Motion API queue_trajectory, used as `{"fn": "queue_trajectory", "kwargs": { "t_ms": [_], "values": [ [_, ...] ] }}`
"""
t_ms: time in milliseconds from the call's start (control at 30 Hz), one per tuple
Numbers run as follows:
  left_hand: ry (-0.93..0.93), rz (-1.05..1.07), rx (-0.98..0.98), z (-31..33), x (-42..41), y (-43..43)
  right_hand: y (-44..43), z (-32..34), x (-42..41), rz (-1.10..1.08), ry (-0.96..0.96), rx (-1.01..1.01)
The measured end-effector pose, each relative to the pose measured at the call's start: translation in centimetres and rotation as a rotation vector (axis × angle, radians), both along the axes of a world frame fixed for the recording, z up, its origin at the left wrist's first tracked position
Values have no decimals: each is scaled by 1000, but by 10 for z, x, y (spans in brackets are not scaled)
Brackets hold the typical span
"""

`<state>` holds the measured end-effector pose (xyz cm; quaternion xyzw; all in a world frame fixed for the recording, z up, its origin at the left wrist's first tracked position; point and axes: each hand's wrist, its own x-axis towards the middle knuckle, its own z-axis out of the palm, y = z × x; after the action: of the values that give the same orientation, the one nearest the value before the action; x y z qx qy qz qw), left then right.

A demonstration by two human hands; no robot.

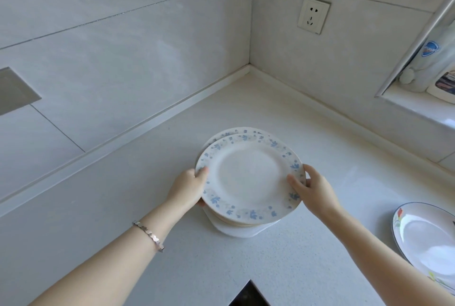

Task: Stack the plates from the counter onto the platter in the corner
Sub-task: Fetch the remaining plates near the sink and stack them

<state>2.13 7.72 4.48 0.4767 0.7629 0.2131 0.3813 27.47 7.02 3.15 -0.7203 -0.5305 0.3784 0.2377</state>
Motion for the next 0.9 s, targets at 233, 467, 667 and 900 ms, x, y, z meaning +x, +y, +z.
{"fn": "queue_trajectory", "kwargs": {
  "t_ms": [233, 467, 667, 900],
  "values": [
    [498, -219, -73, -8, -11, 10, 5, -14, -6, 30, -134, 67],
    [688, -199, -30, -11, -9, 10, 11, -17, -8, 44, -390, 63],
    [-106, 73, 168, -29, 16, -6, 20, -20, -29, -121, 146, 42],
    [-157, 46, 190, -37, 14, -4, 21, -15, -36, -123, 105, 14]
  ]
}}
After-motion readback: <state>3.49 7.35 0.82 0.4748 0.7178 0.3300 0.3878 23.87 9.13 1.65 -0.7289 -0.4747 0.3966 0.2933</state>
